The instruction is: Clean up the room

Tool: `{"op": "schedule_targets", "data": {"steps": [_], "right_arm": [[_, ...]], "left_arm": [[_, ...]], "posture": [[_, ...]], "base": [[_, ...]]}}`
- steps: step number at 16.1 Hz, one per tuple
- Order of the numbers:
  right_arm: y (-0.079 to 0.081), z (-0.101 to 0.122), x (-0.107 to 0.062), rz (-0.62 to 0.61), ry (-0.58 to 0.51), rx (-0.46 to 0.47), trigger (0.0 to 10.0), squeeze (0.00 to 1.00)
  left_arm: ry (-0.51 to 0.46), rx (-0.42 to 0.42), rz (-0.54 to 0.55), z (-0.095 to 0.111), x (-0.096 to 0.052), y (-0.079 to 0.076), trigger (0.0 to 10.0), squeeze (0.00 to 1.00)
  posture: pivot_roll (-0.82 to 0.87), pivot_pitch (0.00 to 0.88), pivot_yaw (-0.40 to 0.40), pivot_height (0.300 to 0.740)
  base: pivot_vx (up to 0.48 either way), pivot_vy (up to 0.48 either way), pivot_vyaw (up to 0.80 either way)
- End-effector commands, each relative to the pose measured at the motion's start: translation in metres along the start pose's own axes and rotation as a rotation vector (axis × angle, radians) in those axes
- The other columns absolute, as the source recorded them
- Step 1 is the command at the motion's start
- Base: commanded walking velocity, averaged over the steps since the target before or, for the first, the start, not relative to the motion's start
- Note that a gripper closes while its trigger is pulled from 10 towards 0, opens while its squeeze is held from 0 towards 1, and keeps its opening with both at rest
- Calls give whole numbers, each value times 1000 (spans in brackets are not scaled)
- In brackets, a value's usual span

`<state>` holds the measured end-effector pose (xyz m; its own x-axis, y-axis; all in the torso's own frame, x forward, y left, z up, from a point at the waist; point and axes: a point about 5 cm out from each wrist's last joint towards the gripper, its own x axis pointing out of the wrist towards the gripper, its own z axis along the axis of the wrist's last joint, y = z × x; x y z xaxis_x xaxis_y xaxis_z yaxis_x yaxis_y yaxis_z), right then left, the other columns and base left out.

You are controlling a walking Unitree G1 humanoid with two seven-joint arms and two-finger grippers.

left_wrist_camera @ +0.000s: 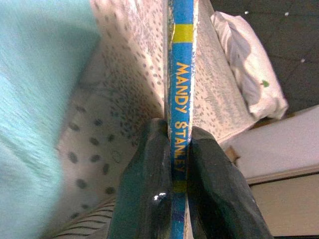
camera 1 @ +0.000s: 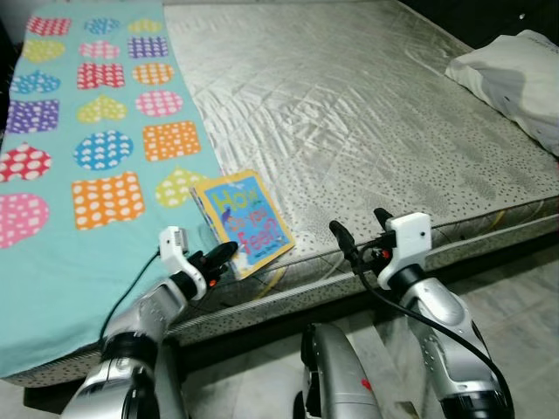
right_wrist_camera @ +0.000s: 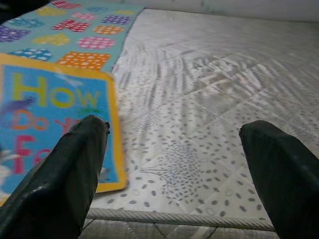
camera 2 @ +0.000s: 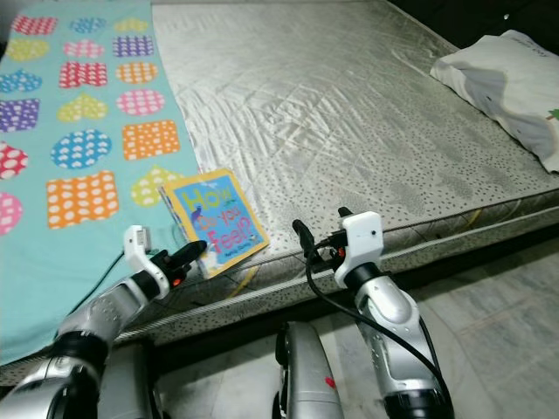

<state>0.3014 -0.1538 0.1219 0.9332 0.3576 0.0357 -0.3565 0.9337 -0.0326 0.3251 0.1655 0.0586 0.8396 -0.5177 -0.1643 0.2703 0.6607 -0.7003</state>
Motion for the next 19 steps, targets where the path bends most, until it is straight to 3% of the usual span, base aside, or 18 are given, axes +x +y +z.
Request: {"op": "schedule_targets", "data": {"steps": [1, 3, 4, 6, 11, 16, 17, 18, 19], "right_arm": [[2, -3, 4, -55, 10, -8, 10000, 0], [2, 0, 10, -54, -32, 1, 10000, 0], [-4, 1, 14, -102, -38, 19, 10000, 0], [-13, 1, 17, -192, -38, 78, 10000, 0], [-22, -2, 26, -278, -56, 138, 10000, 0], [-20, 0, 31, -314, -67, 185, 10000, 0], [-20, 5, 34, -292, -90, 236, 10000, 0], [-20, 8, 35, -290, -105, 261, 10000, 0], [-20, 8, 36, -289, -108, 269, 10000, 0]], "left_arm": [[-37, 156, -19, 16, -6, -8, 0, 0], [-71, 265, -2, 24, -16, -15, 0, 0], [-97, 348, 27, 27, -24, -18, 0, 0], [-159, 426, 93, 28, -38, -22, 0, 0], [-210, 482, 279, 26, -67, -21, 0, 0], [-249, 528, 339, 25, -69, -26, 0, 0], [-269, 524, 367, 25, -71, -26, 0, 0], [-271, 521, 382, 22, -73, -27, 2824, 0], [-268, 522, 383, 21, -74, -28, 10000, 0]], "posture": [[-98, 43, -52, 540], [-80, 32, -37, 540], [-63, 17, -27, 540], [-44, 0, -21, 540], [5, 0, -23, 540], [12, 0, -35, 540], [20, 0, -38, 540], [28, 0, -37, 540], [31, 0, -34, 545]], "base": [[0, 0, 0], [0, 0, 0], [0, 0, 0], [0, 0, 0], [0, 0, 0], [0, 0, 0], [0, 0, 0], [0, 0, 0], [0, 0, 0]]}}
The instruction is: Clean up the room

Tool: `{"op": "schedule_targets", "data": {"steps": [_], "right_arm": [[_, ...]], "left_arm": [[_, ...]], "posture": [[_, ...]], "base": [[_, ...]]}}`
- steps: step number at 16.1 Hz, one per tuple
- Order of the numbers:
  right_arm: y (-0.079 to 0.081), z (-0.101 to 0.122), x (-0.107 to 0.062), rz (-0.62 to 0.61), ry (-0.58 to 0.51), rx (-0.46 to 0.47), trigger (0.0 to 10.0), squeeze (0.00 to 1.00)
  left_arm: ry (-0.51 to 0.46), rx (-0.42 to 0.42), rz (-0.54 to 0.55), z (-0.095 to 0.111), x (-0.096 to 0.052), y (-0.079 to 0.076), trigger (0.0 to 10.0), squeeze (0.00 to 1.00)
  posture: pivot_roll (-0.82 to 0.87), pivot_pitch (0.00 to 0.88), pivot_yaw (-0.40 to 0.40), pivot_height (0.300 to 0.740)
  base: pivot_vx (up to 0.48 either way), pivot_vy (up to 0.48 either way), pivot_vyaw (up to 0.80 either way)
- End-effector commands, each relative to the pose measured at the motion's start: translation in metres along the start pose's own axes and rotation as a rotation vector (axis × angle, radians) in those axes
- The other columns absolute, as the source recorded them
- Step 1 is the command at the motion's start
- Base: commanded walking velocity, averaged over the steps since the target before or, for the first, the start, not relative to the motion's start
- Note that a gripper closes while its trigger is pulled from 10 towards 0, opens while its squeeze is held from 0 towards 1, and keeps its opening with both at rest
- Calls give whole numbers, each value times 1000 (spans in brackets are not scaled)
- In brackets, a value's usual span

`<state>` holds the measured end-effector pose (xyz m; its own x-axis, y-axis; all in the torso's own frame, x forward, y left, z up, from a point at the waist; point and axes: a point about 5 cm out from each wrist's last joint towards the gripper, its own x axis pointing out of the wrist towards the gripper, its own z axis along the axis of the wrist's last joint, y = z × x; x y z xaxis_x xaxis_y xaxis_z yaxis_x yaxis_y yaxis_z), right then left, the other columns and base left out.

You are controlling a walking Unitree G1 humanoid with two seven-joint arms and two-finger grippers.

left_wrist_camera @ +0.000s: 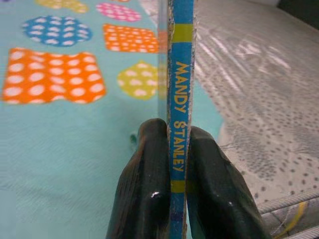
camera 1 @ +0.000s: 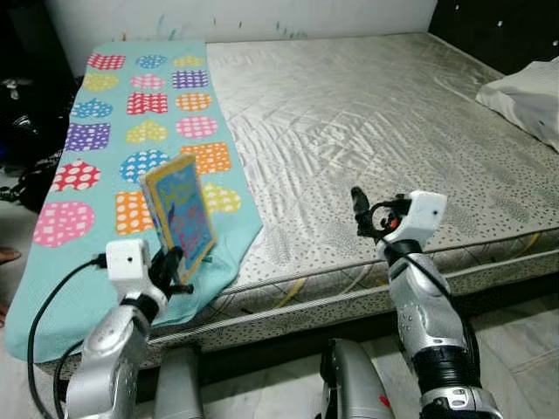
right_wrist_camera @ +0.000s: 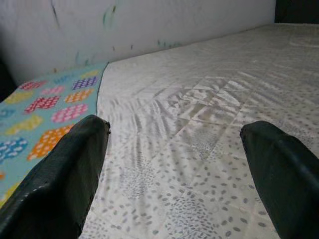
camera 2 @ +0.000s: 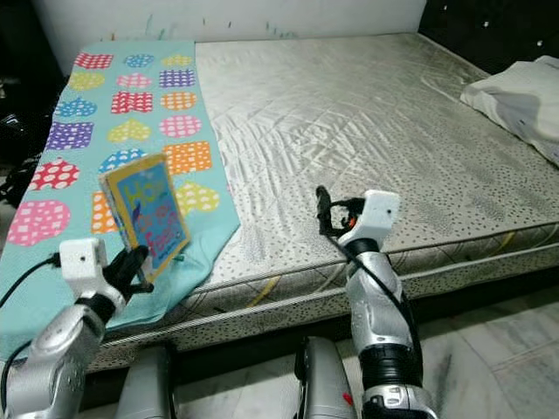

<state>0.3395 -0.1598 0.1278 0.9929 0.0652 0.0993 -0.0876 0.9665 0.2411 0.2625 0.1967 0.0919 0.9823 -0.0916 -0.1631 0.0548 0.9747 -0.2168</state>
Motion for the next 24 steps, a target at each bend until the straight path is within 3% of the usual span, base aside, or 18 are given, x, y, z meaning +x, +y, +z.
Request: {"op": "schedule_targets", "data": {"steps": [1, 5, 10, 22, 24], "right_arm": [[2, 5, 1, 7, -15, 15, 10000, 0], [7, 3, -2, 11, -18, 37, 10000, 0], [0, -2, -16, -15, 3, 24, 10000, 0], [0, 0, -16, -10, 15, -2, 10000, 0], [-2, 0, -17, -21, 15, -6, 10000, 0]], "left_arm": [[-53, 28, -9, 12, -3, -3, 10000, 0], [-39, 29, -19, 12, 2, -5, 10000, 0], [-4, 30, -44, 7, 1, -12, 10000, 0], [-15, 38, -13, 7, 3, -14, 10000, 0], [-28, 43, -15, 10, 4, -16, 10000, 0]], "posture": [[25, 0, -29, 554], [8, 0, -14, 582], [-23, 0, 1, 644], [-20, 0, -13, 740], [-20, 0, -12, 740]], "base": [[0, 0, 0], [0, 0, 0], [0, 0, 0], [0, 0, 0], [0, 0, 0]]}}
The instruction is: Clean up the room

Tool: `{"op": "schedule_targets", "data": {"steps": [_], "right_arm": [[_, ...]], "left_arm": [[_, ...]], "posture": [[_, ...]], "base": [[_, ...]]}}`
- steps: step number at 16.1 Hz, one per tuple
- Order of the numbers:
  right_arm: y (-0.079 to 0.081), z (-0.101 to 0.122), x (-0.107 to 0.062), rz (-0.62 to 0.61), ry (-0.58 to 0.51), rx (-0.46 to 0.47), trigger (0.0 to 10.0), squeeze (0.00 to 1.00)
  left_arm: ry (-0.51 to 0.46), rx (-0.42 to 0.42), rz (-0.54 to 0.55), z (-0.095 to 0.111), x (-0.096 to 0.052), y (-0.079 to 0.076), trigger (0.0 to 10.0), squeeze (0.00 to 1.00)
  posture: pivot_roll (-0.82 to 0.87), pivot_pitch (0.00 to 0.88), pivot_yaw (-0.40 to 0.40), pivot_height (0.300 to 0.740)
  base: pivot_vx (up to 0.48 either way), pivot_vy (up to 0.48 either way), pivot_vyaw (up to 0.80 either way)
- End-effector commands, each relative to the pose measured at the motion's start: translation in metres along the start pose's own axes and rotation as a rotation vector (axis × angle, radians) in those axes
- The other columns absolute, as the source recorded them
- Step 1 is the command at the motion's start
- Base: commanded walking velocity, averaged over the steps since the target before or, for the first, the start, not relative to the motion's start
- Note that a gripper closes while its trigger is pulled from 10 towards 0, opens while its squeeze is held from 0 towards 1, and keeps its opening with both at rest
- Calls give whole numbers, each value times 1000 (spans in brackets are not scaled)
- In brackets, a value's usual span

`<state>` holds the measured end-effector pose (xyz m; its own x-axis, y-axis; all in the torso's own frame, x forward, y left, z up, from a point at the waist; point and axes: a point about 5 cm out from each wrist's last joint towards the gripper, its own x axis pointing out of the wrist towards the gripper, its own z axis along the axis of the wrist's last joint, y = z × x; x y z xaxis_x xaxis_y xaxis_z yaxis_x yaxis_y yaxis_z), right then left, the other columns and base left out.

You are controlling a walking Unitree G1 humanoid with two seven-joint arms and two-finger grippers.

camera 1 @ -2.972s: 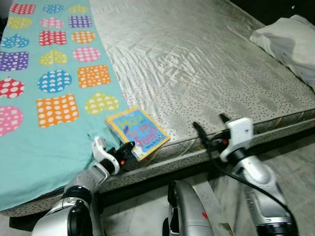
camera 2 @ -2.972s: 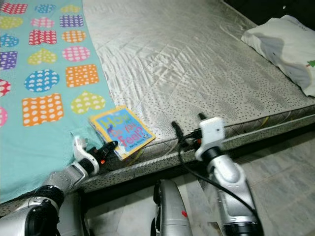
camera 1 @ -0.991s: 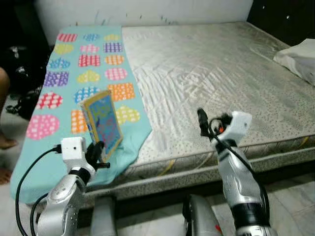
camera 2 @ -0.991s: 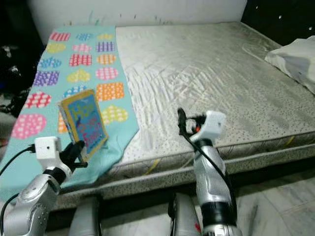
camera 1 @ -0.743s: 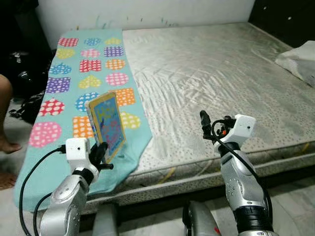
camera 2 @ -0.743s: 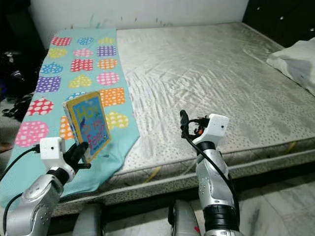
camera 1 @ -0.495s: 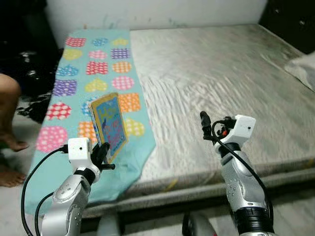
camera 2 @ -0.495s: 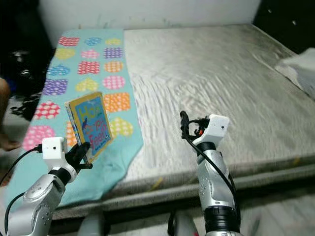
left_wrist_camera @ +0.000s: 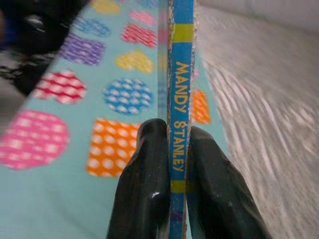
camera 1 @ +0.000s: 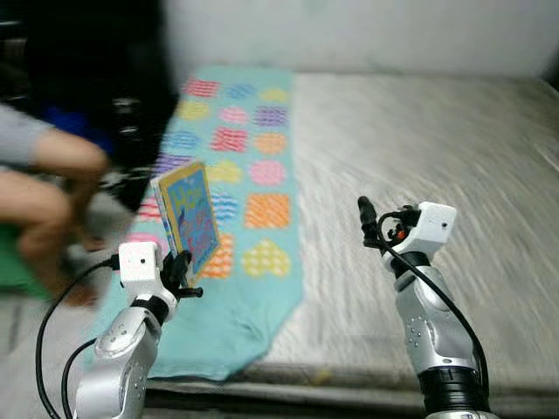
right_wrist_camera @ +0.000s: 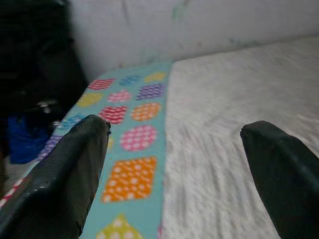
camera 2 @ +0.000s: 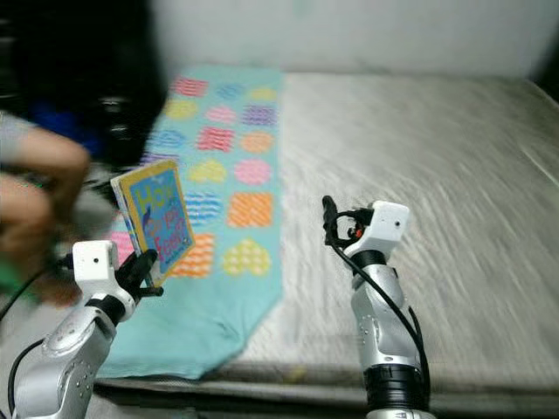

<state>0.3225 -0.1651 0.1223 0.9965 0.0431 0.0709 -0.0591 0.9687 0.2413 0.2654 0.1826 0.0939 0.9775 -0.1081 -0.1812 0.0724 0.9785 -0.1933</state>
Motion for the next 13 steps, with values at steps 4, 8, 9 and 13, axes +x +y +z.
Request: {"op": "schedule_targets", "data": {"steps": [4, 8, 9, 13], "right_arm": [[-3, 3, 0, -27, -5, -17, 10000, 0], [-8, 3, 2, -74, -9, -39, 10000, 0], [-9, 4, 3, -80, -10, -40, 10000, 0], [-9, 6, 6, -93, -23, -43, 10000, 0]], "left_arm": [[-81, 61, 2, 14, 2, -5, 10000, 0], [-94, 67, -11, 15, 5, -9, 10000, 0], [-95, 67, -12, 15, 6, -9, 10000, 0], [-102, 69, -36, 16, 11, -14, 10000, 0]], "posture": [[-17, 0, -13, 740], [-18, 0, -13, 740], [-18, 0, -13, 740], [-23, 0, -8, 740]], "base": [[0, 0, 0], [0, 0, 0], [0, 0, 0], [0, 0, -477]]}}
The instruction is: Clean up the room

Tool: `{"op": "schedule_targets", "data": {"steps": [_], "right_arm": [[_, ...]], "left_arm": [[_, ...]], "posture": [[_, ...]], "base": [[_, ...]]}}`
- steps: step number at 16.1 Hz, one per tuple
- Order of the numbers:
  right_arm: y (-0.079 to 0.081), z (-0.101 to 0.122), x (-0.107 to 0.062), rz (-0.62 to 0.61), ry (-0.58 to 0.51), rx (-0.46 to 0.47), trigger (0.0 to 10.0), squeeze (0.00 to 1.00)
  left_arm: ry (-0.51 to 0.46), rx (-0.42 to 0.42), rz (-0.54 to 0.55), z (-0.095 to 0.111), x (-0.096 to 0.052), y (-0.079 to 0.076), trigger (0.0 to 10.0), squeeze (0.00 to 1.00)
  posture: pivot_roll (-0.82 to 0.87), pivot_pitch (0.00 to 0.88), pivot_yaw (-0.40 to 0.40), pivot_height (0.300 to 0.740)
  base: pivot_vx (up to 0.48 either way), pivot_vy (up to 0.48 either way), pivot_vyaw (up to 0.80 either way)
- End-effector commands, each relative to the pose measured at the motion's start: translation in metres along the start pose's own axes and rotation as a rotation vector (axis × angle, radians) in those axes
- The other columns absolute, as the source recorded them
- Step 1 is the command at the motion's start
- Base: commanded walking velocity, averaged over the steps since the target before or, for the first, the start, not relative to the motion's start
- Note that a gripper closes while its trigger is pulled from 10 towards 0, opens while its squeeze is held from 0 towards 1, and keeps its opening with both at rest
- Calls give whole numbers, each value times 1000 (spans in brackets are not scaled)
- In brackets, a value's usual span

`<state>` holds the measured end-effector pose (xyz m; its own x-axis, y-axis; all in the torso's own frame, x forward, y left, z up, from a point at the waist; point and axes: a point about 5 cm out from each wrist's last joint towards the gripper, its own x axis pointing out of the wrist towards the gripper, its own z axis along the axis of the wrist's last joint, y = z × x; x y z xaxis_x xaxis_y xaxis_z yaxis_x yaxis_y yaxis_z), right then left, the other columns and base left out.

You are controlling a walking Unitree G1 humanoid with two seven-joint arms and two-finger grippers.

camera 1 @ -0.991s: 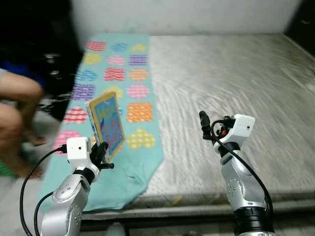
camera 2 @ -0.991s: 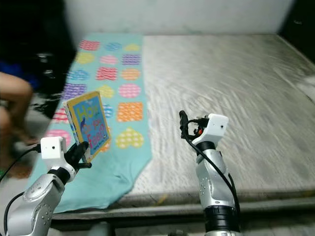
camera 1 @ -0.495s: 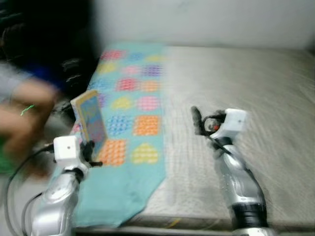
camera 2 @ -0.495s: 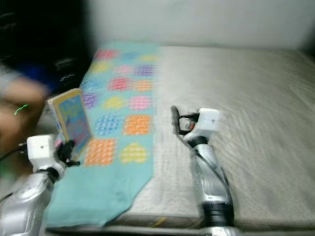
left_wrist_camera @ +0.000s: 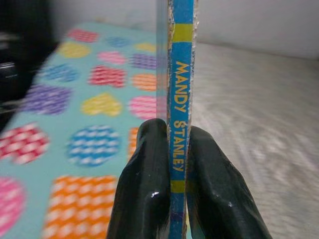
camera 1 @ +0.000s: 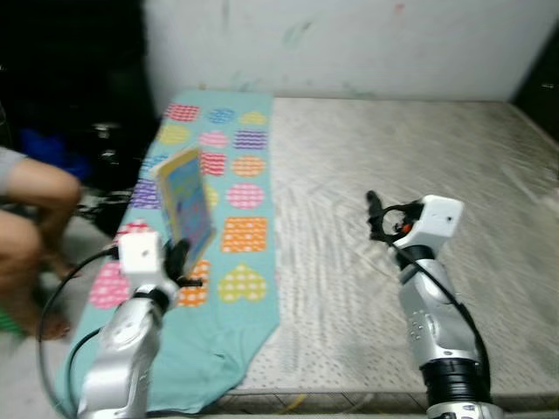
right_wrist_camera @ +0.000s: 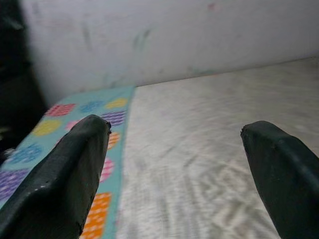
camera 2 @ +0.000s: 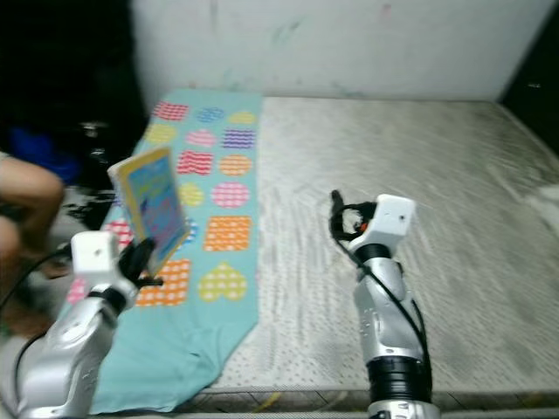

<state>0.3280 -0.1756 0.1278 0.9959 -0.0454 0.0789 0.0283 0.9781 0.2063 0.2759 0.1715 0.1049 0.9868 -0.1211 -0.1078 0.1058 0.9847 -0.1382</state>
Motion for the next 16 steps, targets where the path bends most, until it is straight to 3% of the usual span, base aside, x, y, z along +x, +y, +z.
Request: {"op": "schedule_targets", "data": {"steps": [1, 5, 16], "right_arm": [[0, -2, 1, -8, 4, -1, 10000, 0], [3, 0, 4, -5, -3, -3, 10000, 0], [3, 1, 7, -5, -14, -11, 10000, 0]], "left_arm": [[-31, 9, -15, 5, 2, -2, 10000, 0], [-30, 3, -26, 5, 4, -3, 10000, 0], [-31, -7, -29, 4, 6, -3, 10000, 0]], "posture": [[-24, 0, -9, 740], [-25, 0, -8, 740], [-26, 0, -12, 740]], "base": [[0, 0, 0], [0, 0, 0], [0, -331, 0]]}}
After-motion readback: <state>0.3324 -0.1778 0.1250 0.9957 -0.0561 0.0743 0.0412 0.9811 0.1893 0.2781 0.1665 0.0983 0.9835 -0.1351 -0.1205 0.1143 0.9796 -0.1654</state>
